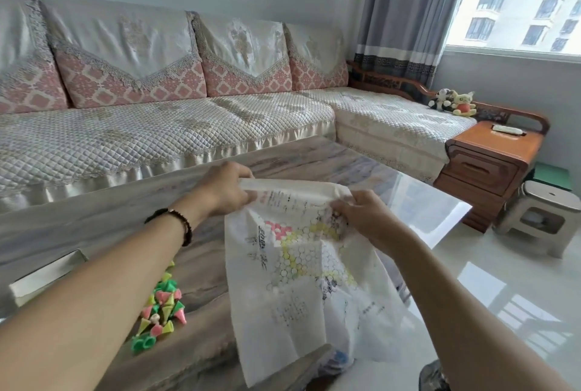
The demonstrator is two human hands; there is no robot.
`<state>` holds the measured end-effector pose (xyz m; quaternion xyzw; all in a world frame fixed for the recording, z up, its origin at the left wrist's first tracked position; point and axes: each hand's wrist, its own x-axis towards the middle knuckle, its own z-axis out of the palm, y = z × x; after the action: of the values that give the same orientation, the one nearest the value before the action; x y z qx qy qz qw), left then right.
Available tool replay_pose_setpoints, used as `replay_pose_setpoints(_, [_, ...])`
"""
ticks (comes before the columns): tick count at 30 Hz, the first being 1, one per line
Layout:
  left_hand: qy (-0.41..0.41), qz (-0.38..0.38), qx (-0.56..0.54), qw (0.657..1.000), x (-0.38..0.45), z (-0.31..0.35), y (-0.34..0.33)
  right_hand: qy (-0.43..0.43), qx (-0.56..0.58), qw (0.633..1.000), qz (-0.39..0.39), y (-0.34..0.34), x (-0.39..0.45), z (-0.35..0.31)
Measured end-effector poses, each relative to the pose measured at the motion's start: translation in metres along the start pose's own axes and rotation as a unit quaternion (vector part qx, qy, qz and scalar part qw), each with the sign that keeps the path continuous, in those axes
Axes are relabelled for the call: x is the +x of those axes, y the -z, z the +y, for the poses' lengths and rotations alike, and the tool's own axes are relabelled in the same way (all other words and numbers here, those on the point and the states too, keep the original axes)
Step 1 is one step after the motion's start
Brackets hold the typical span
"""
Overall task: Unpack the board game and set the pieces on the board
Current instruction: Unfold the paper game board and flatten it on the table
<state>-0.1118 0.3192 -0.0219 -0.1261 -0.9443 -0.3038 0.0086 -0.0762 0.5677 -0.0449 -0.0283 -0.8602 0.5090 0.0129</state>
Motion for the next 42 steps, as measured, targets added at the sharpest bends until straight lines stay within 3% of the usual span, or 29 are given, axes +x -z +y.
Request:
replay_pose_setpoints(5, [-0.001, 0.104, -0.001, 0.995, 0.076, -0.003, -0.014, -0.061, 0.081, 0.992, -0.068, 0.000, 0.048, 0.018])
replay_pose_setpoints(10, [-0.036, 0.113, 0.114, 0.986, 0.146, -0.017, -0.067, -0.096, -0.108, 0.989, -0.020, -0.015, 0.111, 0.056])
replay_pose_setpoints(12, [-0.050, 0.109, 0.134, 0.984, 0.167, -0.029, -0.100, -0.103, -0.144, 0.984, -0.036, -0.024, 0.132, 0.085])
replay_pose_setpoints(15, [-0.068, 0.137, 0.136, 0.979, 0.189, -0.047, -0.145, -0.128, -0.158, 0.978, -0.049, -0.042, 0.148, 0.127])
replay_pose_setpoints(21, [-0.133, 0.206, 0.153, 0.957, 0.230, -0.057, -0.191, -0.136, -0.110, 0.985, 0.009, -0.039, 0.168, 0.155])
replay_pose_setpoints(25, [-0.156, 0.134, 0.165, 0.965, 0.218, -0.050, -0.207, -0.156, -0.087, 0.983, 0.042, -0.035, 0.175, 0.164])
replay_pose_setpoints(28, [-0.124, 0.071, 0.166, 0.976, 0.191, -0.056, -0.214, -0.145, -0.112, 0.982, 0.036, -0.039, 0.174, 0.163])
replay_pose_setpoints(35, [-0.029, -0.034, 0.163, 0.986, 0.136, -0.074, -0.209, -0.014, -0.230, 0.970, 0.079, -0.028, 0.182, 0.137])
replay_pose_setpoints(42, [0.037, -0.003, 0.193, 0.980, 0.149, -0.105, -0.191, 0.019, -0.269, 0.960, 0.078, -0.057, 0.222, 0.128])
